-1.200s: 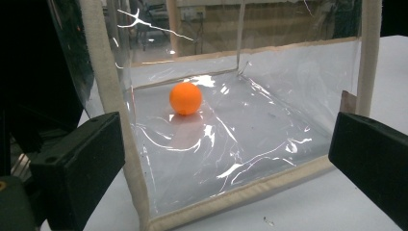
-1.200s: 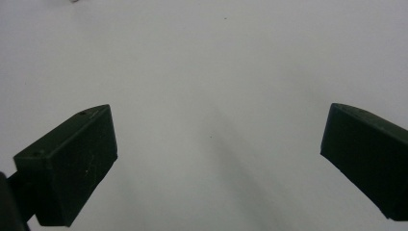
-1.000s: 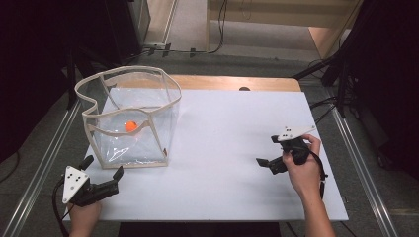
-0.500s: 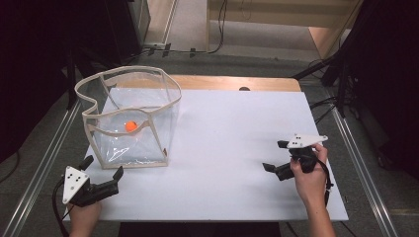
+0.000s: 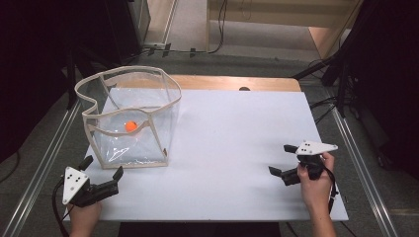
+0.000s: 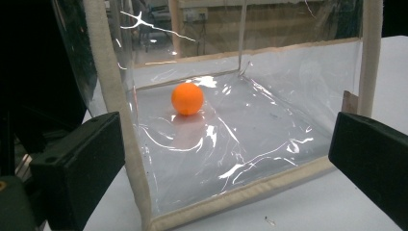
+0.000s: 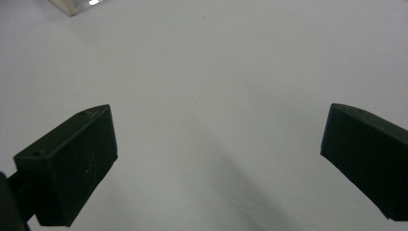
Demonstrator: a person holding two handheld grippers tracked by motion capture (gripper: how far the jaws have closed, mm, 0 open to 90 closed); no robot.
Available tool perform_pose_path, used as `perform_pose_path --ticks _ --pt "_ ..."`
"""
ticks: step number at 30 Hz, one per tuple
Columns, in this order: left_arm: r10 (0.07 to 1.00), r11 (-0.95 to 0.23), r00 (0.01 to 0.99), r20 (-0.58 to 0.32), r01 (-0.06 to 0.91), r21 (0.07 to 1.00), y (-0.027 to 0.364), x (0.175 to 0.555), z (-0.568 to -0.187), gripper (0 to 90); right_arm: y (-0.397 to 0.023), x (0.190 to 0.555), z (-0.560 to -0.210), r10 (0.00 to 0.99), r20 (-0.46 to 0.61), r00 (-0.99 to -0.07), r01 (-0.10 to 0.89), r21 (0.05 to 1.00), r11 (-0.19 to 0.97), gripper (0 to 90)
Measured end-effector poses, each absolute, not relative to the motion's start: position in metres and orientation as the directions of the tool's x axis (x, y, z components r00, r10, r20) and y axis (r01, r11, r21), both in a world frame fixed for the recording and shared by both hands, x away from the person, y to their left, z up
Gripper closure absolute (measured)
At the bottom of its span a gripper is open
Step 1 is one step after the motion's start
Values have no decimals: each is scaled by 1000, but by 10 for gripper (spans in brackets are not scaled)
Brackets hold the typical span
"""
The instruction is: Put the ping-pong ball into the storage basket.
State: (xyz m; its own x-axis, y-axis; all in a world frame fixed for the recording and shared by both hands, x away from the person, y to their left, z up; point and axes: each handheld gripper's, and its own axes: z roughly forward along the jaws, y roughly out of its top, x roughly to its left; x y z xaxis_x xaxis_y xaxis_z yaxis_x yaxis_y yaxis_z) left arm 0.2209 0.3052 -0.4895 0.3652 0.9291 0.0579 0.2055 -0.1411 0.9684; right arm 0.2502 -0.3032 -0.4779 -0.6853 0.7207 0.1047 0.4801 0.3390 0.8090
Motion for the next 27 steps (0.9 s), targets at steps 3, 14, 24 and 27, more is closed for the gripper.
perform_pose_path --ticks 3,14,24,27 --pt "929 -141 365 59 204 969 305 220 -490 0 -307 247 -480 722 108 -684 469 822 322 0" --pt "928 -144 366 62 201 969 305 220 -490 0 -316 242 -493 733 137 -667 468 842 268 0" --pt "927 -144 370 61 199 969 305 220 -490 0 -316 239 -498 736 149 -661 454 860 233 0" --pt "927 -144 371 62 199 969 305 220 -490 0 -317 239 -498 738 149 -658 452 862 230 0"
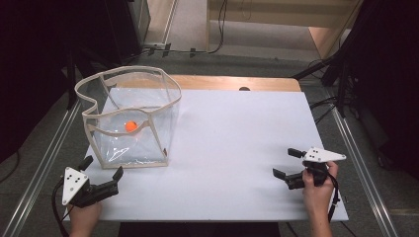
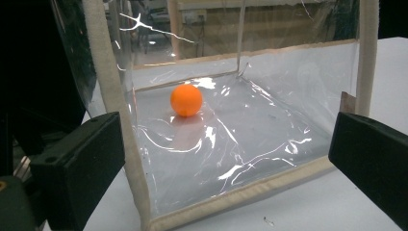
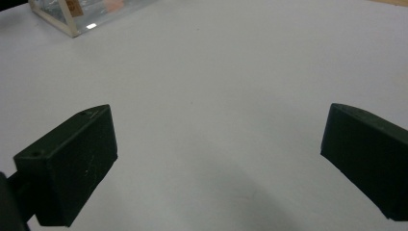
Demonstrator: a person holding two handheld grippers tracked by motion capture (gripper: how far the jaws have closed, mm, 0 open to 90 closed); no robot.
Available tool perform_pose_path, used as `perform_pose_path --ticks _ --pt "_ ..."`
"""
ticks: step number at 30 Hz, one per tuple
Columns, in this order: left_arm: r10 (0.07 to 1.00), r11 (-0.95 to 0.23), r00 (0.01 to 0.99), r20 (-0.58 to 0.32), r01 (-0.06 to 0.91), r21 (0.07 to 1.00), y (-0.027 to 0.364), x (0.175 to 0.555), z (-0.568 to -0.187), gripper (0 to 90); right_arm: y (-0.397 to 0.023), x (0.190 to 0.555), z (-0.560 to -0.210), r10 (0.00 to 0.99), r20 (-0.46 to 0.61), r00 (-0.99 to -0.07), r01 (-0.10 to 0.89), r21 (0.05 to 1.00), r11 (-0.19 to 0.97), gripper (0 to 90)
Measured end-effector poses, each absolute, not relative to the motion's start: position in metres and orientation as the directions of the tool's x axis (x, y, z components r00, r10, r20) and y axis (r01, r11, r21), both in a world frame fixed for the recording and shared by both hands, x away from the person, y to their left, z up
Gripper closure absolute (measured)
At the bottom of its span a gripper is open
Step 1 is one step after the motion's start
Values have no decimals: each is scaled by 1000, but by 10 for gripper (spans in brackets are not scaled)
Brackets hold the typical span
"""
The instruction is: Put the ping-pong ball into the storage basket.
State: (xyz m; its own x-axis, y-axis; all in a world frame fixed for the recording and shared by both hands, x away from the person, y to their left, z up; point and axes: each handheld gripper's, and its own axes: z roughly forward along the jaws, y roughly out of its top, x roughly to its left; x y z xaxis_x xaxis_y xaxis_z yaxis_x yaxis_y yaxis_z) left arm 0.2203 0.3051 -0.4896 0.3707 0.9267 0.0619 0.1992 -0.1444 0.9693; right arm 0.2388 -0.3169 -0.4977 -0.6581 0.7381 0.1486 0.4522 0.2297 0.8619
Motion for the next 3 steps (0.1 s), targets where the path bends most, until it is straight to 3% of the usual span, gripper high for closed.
perform_pose_path --ticks 3 --pt "926 -146 372 63 199 969 305 220 -490 0 -317 239 -498 737 153 -658 459 858 232 0"
